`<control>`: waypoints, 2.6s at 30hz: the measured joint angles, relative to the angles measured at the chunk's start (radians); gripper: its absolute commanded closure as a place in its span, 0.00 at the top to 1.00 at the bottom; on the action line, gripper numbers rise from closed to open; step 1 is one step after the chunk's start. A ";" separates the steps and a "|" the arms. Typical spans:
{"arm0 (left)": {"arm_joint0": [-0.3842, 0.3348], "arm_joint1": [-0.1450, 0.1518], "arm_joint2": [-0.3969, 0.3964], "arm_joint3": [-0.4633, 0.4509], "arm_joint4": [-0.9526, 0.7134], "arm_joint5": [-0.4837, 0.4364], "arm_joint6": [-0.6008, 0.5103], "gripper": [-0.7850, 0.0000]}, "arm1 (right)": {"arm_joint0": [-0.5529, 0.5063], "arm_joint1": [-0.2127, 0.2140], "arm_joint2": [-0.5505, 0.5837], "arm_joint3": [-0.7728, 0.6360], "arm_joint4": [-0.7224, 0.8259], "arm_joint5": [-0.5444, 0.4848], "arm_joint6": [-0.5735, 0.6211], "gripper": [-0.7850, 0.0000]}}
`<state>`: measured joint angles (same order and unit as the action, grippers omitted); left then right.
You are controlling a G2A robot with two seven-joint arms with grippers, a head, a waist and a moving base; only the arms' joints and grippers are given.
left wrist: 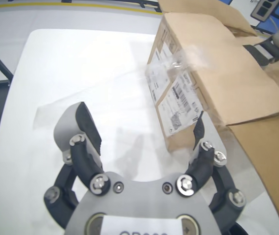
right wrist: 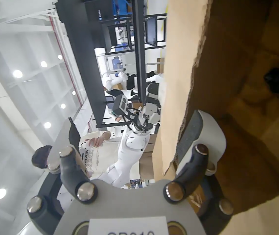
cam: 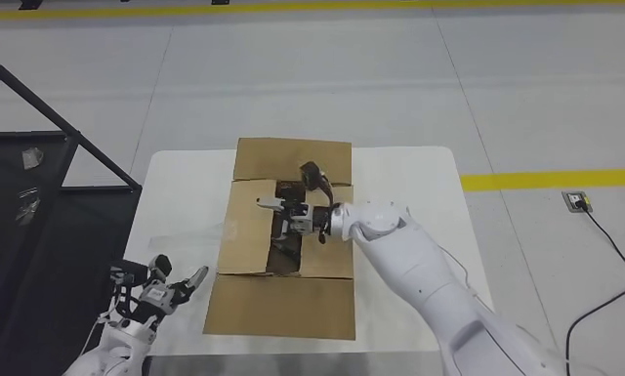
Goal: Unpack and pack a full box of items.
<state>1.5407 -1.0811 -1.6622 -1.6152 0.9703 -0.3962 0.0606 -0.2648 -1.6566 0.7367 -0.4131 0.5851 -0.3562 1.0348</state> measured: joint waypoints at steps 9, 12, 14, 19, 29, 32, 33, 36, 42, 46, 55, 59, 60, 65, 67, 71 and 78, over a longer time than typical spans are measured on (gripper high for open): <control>0.124 0.006 -0.065 -0.127 0.012 -0.131 0.071 1.00 | 0.028 -0.029 0.006 -0.015 -0.004 -0.025 -0.009 1.00; 0.133 0.005 -0.048 -0.177 0.030 -0.128 0.048 1.00 | 0.038 -0.041 0.001 -0.019 -0.020 -0.033 -0.041 1.00; 0.130 0.002 -0.025 -0.201 0.046 -0.101 0.035 1.00 | 0.042 -0.048 -0.001 -0.022 -0.028 -0.043 -0.059 1.00; 0.076 -0.009 0.061 -0.222 0.102 0.020 -0.004 1.00 | 0.048 -0.061 -0.002 -0.032 -0.052 -0.095 -0.074 1.00; 0.009 -0.026 0.084 -0.230 0.026 0.184 -0.031 1.00 | 0.055 -0.063 0.019 -0.034 -0.079 -0.209 0.003 1.00; 0.027 -0.025 0.044 -0.238 -0.008 0.189 -0.023 1.00 | 0.053 -0.054 0.036 -0.039 -0.080 -0.242 0.030 1.00; 0.039 -0.025 0.024 -0.241 -0.023 0.192 -0.016 1.00 | 0.051 -0.049 0.044 -0.043 -0.082 -0.254 0.039 1.00; 0.072 -0.025 -0.027 -0.244 -0.055 0.201 -0.006 1.00 | 0.046 -0.028 0.072 -0.060 -0.094 -0.289 0.069 1.00; 0.103 -0.025 -0.102 -0.217 -0.080 0.227 -0.017 1.00 | -0.020 0.056 0.159 -0.208 -0.154 -0.319 0.111 1.00; 0.081 -0.025 -0.106 -0.178 -0.086 0.220 -0.030 1.00 | -0.120 0.121 0.239 -0.396 -0.218 -0.305 0.124 1.00; 0.029 -0.032 -0.076 -0.095 -0.058 0.274 -0.056 1.00 | -0.121 0.121 0.241 -0.383 -0.211 -0.304 0.112 1.00; 0.010 -0.035 -0.053 -0.060 -0.042 0.283 -0.055 1.00 | -0.177 0.141 0.264 -0.444 -0.232 -0.328 0.102 1.00; 0.012 -0.036 -0.050 -0.059 -0.041 0.283 -0.049 1.00 | -0.192 0.149 0.268 -0.476 -0.239 -0.326 0.104 1.00; 0.052 -0.040 -0.063 -0.120 -0.052 0.273 -0.005 1.00 | -0.244 0.182 0.274 -0.599 -0.275 -0.320 0.108 1.00; 0.082 -0.042 -0.074 -0.170 -0.064 0.268 0.015 1.00 | -0.253 0.189 0.278 -0.612 -0.276 -0.317 0.112 1.00; 0.141 -0.046 -0.089 -0.268 -0.076 0.259 0.042 1.00 | -0.252 0.188 0.278 -0.609 -0.276 -0.317 0.112 1.00; 0.220 -0.055 -0.085 -0.416 -0.056 0.277 0.073 1.00 | -0.304 0.205 0.289 -0.681 -0.337 -0.347 0.082 1.00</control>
<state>1.7607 -1.1358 -1.7471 -2.0310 0.9146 -0.1189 0.1338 -0.5685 -1.4519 1.0256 -1.0940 0.2476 -0.7035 1.1172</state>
